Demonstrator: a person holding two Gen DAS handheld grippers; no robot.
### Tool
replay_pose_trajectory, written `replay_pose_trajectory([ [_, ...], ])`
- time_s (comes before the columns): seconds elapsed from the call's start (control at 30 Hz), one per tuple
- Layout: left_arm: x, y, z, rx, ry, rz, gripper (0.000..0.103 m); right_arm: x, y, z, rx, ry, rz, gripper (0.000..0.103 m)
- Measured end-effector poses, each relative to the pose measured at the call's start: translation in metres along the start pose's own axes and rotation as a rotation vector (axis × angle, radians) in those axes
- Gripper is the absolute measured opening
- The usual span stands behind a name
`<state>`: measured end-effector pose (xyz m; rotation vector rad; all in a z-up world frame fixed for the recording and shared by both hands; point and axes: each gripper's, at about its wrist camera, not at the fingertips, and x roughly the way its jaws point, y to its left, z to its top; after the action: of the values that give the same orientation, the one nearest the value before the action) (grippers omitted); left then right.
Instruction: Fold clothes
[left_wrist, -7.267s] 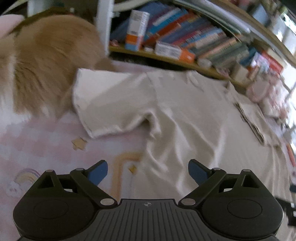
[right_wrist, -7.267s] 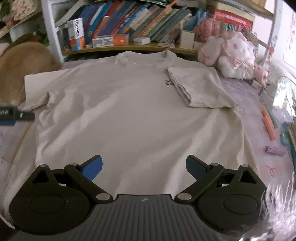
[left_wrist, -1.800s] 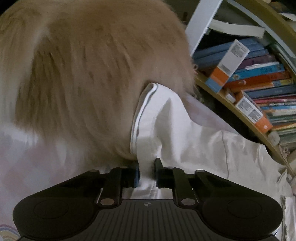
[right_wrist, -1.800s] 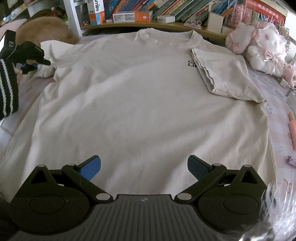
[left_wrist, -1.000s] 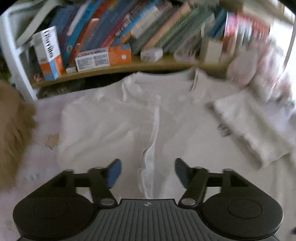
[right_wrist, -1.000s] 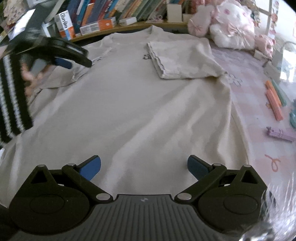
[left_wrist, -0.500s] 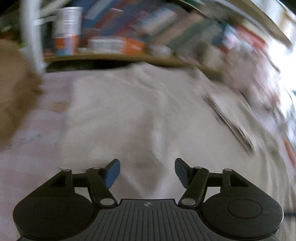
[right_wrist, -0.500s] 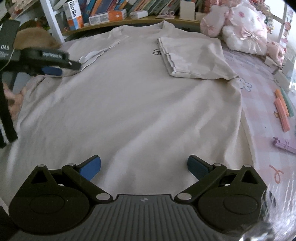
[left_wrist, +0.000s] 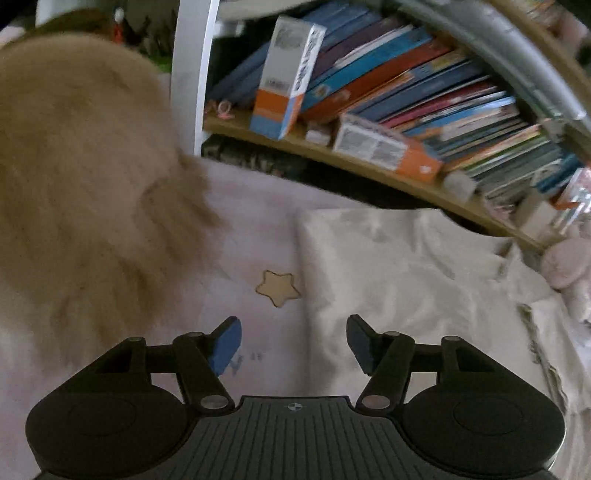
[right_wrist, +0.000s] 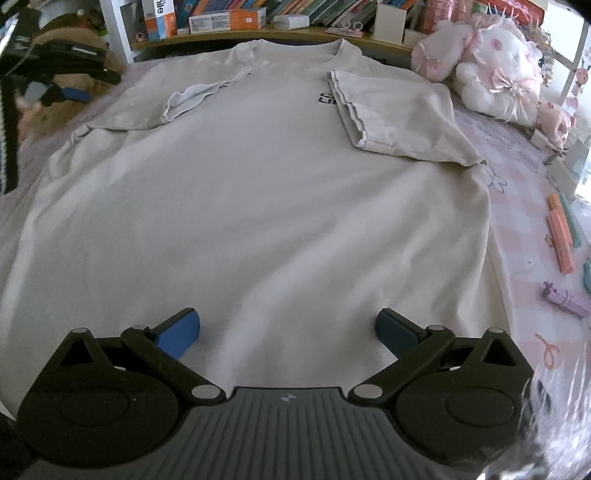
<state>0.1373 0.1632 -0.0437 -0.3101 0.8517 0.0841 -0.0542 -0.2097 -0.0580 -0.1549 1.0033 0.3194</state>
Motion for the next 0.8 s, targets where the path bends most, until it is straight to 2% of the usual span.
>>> replay_pose_trajectory([
  [0.1,0.014,0.002,0.002,0.008,0.018,0.012,0.057,-0.001,0.002,-0.001,0.010,0.001,-0.008,0.103],
  [0.13,0.015,0.001,0.001,0.015,0.015,0.015,0.051,-0.001,0.003,-0.002,0.014,0.001,-0.011,0.103],
  [0.2,0.014,0.001,-0.001,0.020,0.009,0.017,0.025,-0.002,0.004,-0.003,0.021,0.000,-0.016,0.103],
  [0.23,0.015,0.002,-0.002,0.018,0.018,0.008,0.000,-0.002,0.004,-0.003,0.025,0.000,-0.018,0.103],
  [0.33,0.017,0.006,-0.001,0.046,0.020,0.002,0.000,-0.001,0.005,-0.002,0.035,-0.001,-0.025,0.103],
  [0.43,0.020,0.011,0.005,0.054,0.007,0.071,0.000,0.001,0.006,0.000,0.042,0.000,-0.030,0.103],
  [0.53,0.023,0.029,0.015,0.009,-0.001,0.117,0.000,0.003,0.008,0.004,0.042,0.000,-0.030,0.103],
  [0.67,0.016,0.035,0.017,0.027,-0.006,0.072,0.000,0.005,0.009,0.006,0.043,0.001,-0.030,0.103],
  [0.73,0.006,0.024,0.013,0.067,-0.034,0.048,0.000,0.005,0.010,0.007,0.043,0.000,-0.030,0.103],
  [0.8,-0.004,0.003,0.005,0.132,-0.059,0.020,0.005,0.005,0.010,0.007,0.041,0.000,-0.029,0.103],
])
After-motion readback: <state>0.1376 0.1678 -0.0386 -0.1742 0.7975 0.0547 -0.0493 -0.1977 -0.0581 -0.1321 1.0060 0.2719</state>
